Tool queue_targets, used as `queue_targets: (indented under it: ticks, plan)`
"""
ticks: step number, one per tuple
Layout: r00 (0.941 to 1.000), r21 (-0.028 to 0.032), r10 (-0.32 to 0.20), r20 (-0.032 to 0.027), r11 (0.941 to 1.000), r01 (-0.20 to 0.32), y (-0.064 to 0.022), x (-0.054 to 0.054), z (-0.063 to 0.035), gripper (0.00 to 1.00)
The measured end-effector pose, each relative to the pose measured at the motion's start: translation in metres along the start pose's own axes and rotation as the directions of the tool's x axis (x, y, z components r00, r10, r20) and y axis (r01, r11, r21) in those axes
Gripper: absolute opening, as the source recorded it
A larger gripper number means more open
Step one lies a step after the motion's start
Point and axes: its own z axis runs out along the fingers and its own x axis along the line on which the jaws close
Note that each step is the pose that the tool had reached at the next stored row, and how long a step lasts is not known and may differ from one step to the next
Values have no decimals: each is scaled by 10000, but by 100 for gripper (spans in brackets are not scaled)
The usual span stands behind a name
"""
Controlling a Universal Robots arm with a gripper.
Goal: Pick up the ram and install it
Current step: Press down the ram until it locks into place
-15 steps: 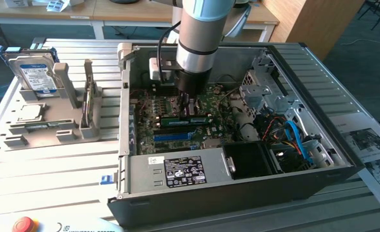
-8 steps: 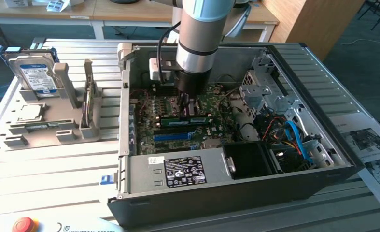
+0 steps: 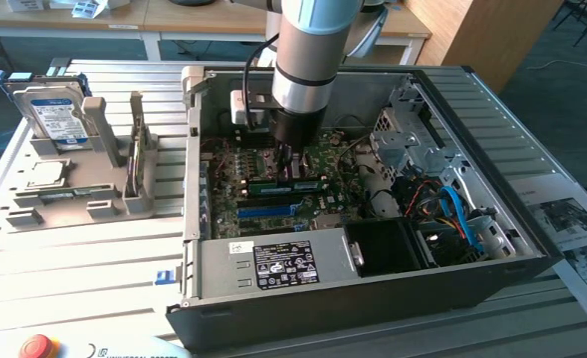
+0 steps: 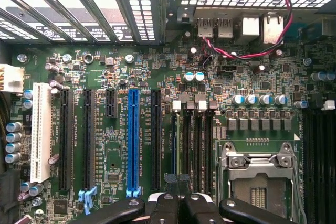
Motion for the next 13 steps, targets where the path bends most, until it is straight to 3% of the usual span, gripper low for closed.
queue_targets:
  ticks: [13]
  plan:
    - [10000,0,0,1,10000,0,-1,1,32,11]
